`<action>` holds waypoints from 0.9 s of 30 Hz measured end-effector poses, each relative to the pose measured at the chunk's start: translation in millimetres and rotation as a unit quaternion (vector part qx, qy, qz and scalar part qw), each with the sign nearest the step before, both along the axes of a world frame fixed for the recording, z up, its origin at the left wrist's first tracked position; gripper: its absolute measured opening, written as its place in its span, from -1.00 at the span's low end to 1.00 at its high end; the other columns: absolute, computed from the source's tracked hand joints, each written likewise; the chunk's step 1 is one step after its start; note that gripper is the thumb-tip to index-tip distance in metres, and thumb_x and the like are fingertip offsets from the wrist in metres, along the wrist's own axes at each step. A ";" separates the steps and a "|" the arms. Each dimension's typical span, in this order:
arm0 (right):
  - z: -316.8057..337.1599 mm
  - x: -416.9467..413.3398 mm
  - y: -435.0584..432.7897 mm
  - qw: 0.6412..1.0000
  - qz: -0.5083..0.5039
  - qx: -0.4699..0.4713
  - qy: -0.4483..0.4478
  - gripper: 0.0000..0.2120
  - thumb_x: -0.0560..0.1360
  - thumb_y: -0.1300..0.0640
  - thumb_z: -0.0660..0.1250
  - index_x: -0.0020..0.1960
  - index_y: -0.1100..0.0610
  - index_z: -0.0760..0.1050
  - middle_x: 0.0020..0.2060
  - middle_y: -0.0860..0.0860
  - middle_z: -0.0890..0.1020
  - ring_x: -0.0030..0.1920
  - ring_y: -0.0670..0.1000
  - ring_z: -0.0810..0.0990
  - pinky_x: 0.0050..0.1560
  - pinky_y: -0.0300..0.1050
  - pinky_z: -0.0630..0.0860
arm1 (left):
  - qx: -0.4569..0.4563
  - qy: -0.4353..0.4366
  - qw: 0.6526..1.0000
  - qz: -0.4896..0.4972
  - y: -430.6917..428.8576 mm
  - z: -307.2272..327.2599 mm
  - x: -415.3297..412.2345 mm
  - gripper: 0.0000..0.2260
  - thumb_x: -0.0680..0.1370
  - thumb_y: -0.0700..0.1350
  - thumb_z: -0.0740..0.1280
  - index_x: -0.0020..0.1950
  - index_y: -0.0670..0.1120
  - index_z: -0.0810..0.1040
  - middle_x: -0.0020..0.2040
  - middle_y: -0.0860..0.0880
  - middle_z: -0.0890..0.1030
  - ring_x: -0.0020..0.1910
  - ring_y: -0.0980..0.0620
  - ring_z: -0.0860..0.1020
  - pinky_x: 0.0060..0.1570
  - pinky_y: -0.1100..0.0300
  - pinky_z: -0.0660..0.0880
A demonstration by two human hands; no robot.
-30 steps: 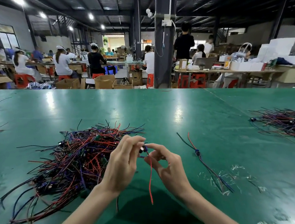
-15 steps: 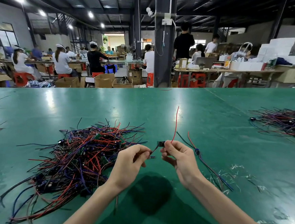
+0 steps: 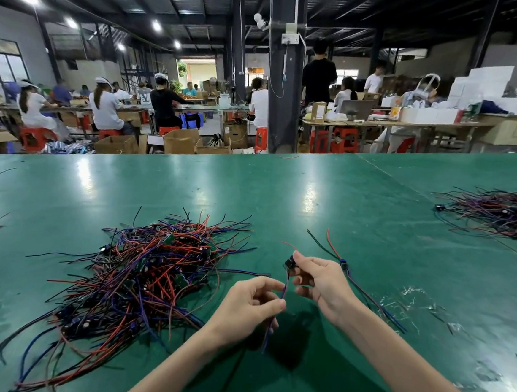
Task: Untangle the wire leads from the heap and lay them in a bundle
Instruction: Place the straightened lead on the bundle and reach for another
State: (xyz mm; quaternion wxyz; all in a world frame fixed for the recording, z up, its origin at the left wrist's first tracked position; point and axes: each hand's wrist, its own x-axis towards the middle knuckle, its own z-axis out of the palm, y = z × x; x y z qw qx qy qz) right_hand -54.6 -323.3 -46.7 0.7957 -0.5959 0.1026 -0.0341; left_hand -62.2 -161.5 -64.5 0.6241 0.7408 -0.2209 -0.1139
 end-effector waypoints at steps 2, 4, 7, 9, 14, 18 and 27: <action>1.0 0.9 -2.8 1.000 -0.017 0.009 -0.003 -0.82 0.52 0.19 0.34 -0.23 0.24 0.50 -0.44 0.06 0.52 -0.52 -0.08 0.43 -0.54 -0.27 0.41 | 0.000 0.014 1.000 0.000 -2.6 -2.4 -1.9 -0.91 0.54 -0.27 0.33 0.00 -0.12 0.54 -0.37 0.03 0.61 -0.49 0.07 0.54 -0.43 0.23 0.51; 4.2 6.0 -6.9 0.998 -0.041 0.042 -0.004 -0.83 0.52 0.23 0.34 -0.22 0.26 0.49 -0.45 0.07 0.50 -0.56 -0.08 0.45 -0.56 -0.27 0.43 | -0.009 0.022 1.000 0.020 -4.1 -3.5 -3.8 -0.92 0.58 -0.21 0.27 0.00 -0.18 0.54 -0.38 0.02 0.61 -0.50 0.07 0.52 -0.48 0.25 0.47; 13.2 28.6 -15.6 0.988 -0.095 0.118 0.020 -0.83 0.52 0.29 0.33 -0.23 0.31 0.45 -0.47 0.11 0.45 -0.63 -0.06 0.47 -0.57 -0.25 0.49 | -0.083 0.067 0.992 0.067 -3.6 -2.8 -3.3 -0.84 0.63 -0.16 0.18 0.06 -0.21 0.52 -0.34 -0.04 0.59 -0.49 0.02 0.49 -0.51 0.23 0.45; 24.6 54.1 -21.7 0.980 -0.131 0.147 0.033 -0.81 0.53 0.33 0.31 -0.25 0.32 0.41 -0.49 0.15 0.45 -0.66 -0.04 0.48 -0.59 -0.23 0.49 | -0.117 0.079 0.985 0.098 -3.7 -1.6 -2.3 -0.83 0.64 -0.14 0.14 0.12 -0.19 0.46 -0.30 -0.10 0.58 -0.49 0.02 0.48 -0.52 0.22 0.43; 57.9 142.1 -19.9 0.948 -0.137 0.287 0.009 -0.91 0.58 0.31 0.24 -0.03 0.36 0.40 -0.16 0.23 0.53 -0.32 0.11 0.57 -0.50 -0.18 0.57 | -0.115 0.068 0.985 0.105 -1.2 -8.3 1.9 -0.86 0.65 -0.13 0.12 0.17 -0.09 0.40 -0.26 -0.14 0.57 -0.47 0.02 0.49 -0.51 0.20 0.42; 63.1 187.3 -9.3 0.951 -0.062 0.302 0.012 -0.47 0.59 0.12 0.26 0.42 0.39 0.19 0.36 0.25 0.36 0.36 0.16 0.39 0.35 -0.08 0.38 | -0.091 0.041 0.991 0.089 -1.2 -13.0 2.9 -0.86 0.65 -0.16 0.14 0.16 -0.10 0.43 -0.27 -0.15 0.58 -0.45 0.01 0.49 -0.53 0.20 0.42; 18.4 189.7 31.3 0.982 0.030 -0.106 0.155 -0.84 0.56 0.31 0.14 -0.19 0.24 0.38 -0.28 0.16 0.52 -0.32 0.06 0.53 -0.30 -0.16 0.50 | -0.057 0.024 0.995 0.077 -1.8 -14.7 7.3 -0.89 0.62 -0.24 0.19 0.03 -0.09 0.49 -0.34 -0.02 0.59 -0.47 0.04 0.46 -0.52 0.22 0.41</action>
